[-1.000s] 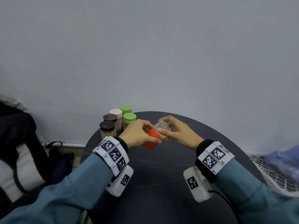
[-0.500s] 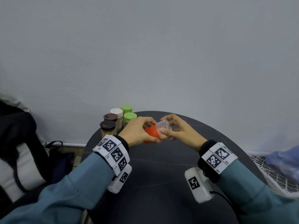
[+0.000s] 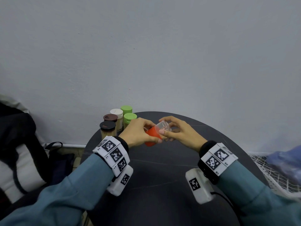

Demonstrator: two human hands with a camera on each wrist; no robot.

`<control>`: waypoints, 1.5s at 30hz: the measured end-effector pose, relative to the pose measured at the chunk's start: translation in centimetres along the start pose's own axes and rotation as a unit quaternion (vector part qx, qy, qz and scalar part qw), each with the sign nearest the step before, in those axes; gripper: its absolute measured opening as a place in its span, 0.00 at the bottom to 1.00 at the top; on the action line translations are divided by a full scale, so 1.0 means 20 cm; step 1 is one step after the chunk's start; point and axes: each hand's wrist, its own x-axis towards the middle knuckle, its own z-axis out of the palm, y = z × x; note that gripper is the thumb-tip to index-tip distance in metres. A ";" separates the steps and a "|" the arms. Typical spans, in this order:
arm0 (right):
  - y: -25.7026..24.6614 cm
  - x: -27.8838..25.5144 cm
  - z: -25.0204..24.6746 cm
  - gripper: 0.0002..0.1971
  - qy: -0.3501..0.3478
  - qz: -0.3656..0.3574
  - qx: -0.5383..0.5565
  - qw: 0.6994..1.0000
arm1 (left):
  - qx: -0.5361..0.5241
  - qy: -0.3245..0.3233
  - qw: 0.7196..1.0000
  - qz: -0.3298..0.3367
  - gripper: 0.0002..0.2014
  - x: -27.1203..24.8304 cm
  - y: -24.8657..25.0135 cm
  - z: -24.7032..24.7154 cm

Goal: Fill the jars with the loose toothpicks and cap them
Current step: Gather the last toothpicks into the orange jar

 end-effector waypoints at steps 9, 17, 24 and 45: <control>-0.02 0.03 0.02 0.19 -0.015 -0.003 -0.006 1.000 | -0.022 0.017 1.000 0.000 0.20 -0.01 0.00 -0.01; -0.08 0.14 0.12 0.20 -0.015 -0.013 -0.018 1.000 | -0.024 0.071 0.997 -0.021 0.19 -0.03 -0.06 -0.09; -0.14 0.33 0.19 0.31 -0.093 0.007 0.003 0.996 | -0.054 0.193 0.977 -0.077 0.23 -0.13 -0.15 -0.34; 0.11 0.69 0.36 0.33 -0.015 0.066 -0.173 0.983 | -0.169 0.255 0.948 -0.087 0.21 -0.11 -0.21 -0.50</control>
